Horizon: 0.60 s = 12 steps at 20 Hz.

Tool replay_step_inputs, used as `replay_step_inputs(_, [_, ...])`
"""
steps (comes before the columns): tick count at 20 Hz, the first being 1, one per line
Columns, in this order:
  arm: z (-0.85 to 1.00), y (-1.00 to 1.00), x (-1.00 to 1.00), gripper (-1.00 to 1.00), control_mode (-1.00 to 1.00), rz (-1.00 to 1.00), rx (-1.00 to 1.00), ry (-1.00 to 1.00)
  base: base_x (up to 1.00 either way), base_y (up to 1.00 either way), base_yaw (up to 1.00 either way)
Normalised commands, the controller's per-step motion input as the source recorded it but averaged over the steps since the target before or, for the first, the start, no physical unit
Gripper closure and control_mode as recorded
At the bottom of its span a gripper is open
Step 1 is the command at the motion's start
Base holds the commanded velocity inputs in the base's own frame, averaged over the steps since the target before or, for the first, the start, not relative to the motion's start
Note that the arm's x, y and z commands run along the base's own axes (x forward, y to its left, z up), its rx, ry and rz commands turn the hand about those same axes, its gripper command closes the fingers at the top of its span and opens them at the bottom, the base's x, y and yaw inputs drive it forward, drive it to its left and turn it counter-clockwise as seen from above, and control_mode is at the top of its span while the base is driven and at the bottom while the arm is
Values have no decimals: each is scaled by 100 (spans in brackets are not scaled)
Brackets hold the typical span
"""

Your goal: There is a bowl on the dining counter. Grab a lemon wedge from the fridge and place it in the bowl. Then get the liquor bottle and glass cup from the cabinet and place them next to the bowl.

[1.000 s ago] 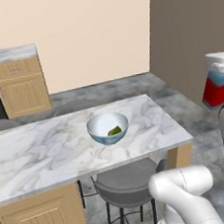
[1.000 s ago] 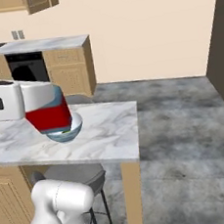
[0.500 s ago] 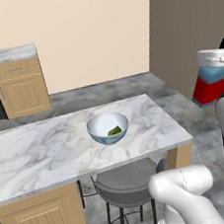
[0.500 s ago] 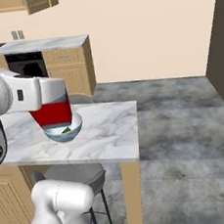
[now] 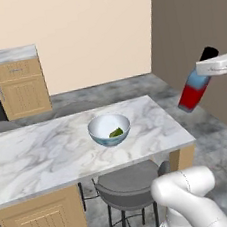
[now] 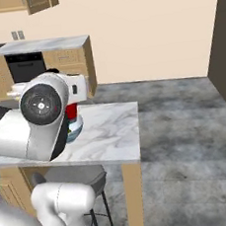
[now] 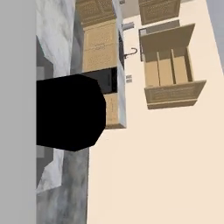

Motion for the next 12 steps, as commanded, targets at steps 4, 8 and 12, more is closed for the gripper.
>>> replay_step_inputs(4, [-35, 0, 40, 100, -100, 41, 0, 0, 0, 0, 0])
replay_step_inputs(8, [-37, -5, 38, 100, -100, 29, 0, 0, 0, 0, 0])
replay_step_inputs(12, [-53, 0, 45, 100, -100, 25, -1, 0, 0, 0, 0])
